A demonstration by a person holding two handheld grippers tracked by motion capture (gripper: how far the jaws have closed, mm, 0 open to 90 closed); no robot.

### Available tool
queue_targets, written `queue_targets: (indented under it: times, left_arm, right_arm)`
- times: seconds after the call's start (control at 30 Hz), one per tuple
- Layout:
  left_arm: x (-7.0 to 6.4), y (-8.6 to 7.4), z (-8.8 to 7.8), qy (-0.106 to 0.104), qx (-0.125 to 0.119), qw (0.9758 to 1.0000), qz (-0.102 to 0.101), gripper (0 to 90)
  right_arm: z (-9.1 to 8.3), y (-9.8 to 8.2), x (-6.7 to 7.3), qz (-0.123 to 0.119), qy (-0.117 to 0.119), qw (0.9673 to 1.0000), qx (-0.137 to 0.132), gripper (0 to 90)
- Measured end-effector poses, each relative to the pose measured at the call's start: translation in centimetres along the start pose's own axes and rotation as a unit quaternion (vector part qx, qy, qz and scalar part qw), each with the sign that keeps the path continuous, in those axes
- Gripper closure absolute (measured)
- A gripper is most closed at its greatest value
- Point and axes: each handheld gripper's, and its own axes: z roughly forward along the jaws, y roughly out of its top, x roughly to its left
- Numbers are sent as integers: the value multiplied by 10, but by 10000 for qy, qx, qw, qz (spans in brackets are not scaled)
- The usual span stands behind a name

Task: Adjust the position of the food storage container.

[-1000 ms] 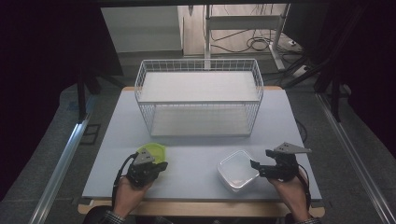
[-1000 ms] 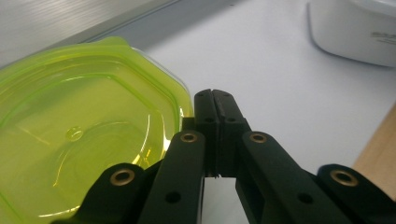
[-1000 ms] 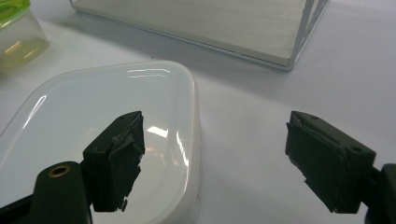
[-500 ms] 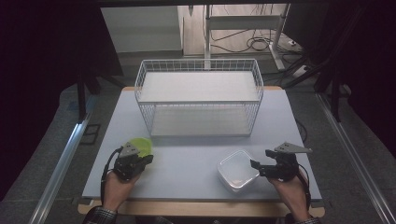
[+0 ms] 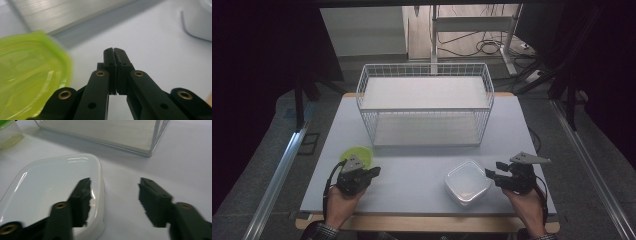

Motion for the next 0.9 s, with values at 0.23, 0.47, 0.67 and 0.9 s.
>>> queue_targets:
  times: [0.23,0.47,0.67,0.9]
  left_arm:
    - [-25,1,14,-441,136,9987,208,890]
    - [-41,3,23,-808,156,9963,231,891]
    - [-57,7,37,-1121,249,9929,307,891]
    - [-72,8,43,-1278,341,9902,445,888]
  right_arm:
    - [-9,-2,3,-131,-12,9998,132,836]
    - [-8,-9,3,-150,-69,9989,446,896]
    - [-1,-14,8,-185,30,9973,710,897]
    - [0,-17,22,-247,307,9965,738,896]
